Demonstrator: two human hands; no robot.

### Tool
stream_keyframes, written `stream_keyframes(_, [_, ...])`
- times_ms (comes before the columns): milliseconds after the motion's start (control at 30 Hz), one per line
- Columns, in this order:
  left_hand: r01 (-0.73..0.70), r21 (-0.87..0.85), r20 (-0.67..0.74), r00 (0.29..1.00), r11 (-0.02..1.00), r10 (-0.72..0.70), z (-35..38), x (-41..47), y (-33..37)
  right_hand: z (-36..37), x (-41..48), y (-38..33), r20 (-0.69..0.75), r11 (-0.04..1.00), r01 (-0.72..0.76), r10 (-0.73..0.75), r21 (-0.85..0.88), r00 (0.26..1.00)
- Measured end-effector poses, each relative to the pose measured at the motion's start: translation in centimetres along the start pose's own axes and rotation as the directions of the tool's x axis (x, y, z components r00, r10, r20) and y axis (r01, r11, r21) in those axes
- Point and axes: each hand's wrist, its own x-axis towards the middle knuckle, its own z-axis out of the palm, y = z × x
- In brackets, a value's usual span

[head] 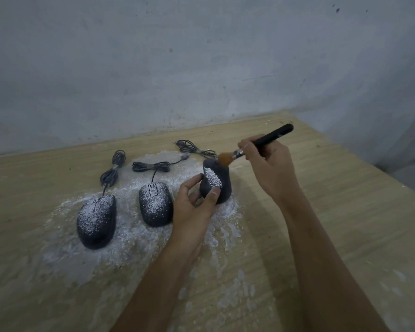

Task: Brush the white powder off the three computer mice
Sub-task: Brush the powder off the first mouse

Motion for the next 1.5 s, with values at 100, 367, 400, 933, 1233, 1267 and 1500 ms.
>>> stream_keyframes(100, [0.001,0.004,-0.003,1.000,1.000,-0.001,0.0,0.0,-0.1,0.4,-0.2,-0.2,0.088,0.997,0.017,-0.010,-0.073,0.996])
stream_keyframes(367, [-0.001,-0.003,-0.015,1.000,1.000,0.001,0.1,-0.1,0.1,0.4,-0.2,-0.3,0.114,0.993,0.044,-0.032,-0.109,0.993])
stream_keyframes(400, [-0.003,0.003,-0.018,1.000,1.000,0.003,0.1,-0.1,0.1,0.4,-0.3,-0.4,0.092,0.995,0.042,-0.033,-0.090,0.995])
stream_keyframes(933, [0.070,-0.085,0.008,0.998,0.994,-0.070,0.5,-0.7,1.4,-0.2,-1.4,-0.8,0.061,0.997,0.014,-0.009,-0.071,0.998])
stream_keyframes(1233, [0.109,-0.125,0.037,0.994,0.986,-0.105,0.4,-1.1,2.1,-0.5,-2.4,-0.4,0.044,0.996,0.055,-0.052,-0.064,0.998])
stream_keyframes(1267, [0.114,-0.133,0.037,0.993,0.985,-0.110,0.4,-1.2,2.1,-0.6,-2.4,-0.4,0.048,0.996,0.058,-0.055,-0.070,0.997])
stream_keyframes(1500, [0.142,-0.184,0.036,0.990,0.973,-0.138,0.3,-1.0,2.3,-0.7,-2.8,-0.6,0.117,0.997,0.043,-0.035,-0.064,0.993])
